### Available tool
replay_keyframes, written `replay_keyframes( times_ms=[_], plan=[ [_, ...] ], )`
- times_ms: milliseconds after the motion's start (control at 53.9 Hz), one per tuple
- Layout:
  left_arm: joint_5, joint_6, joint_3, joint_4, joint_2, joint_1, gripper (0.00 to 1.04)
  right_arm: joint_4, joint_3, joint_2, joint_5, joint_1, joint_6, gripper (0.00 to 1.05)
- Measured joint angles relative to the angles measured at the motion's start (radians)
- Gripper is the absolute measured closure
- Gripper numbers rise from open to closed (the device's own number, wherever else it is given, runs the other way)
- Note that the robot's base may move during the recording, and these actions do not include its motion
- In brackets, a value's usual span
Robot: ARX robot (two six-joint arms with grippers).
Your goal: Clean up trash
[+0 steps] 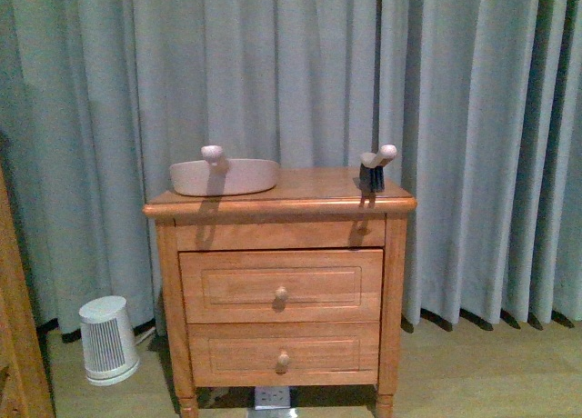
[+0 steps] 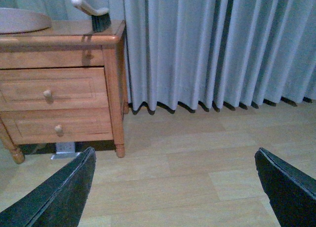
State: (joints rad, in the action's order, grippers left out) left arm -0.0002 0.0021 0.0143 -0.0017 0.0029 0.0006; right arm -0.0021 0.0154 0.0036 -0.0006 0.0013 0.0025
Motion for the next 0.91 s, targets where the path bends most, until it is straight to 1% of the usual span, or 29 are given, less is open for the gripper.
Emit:
replay_keyframes(
  times_ms=[909],
  plan=[
    [0.000, 0.000, 0.000, 0.000, 0.000, 0.000, 0.08, 0.000, 0.000, 0.000, 0.000, 0.000, 0.000, 0.07]
  ],
)
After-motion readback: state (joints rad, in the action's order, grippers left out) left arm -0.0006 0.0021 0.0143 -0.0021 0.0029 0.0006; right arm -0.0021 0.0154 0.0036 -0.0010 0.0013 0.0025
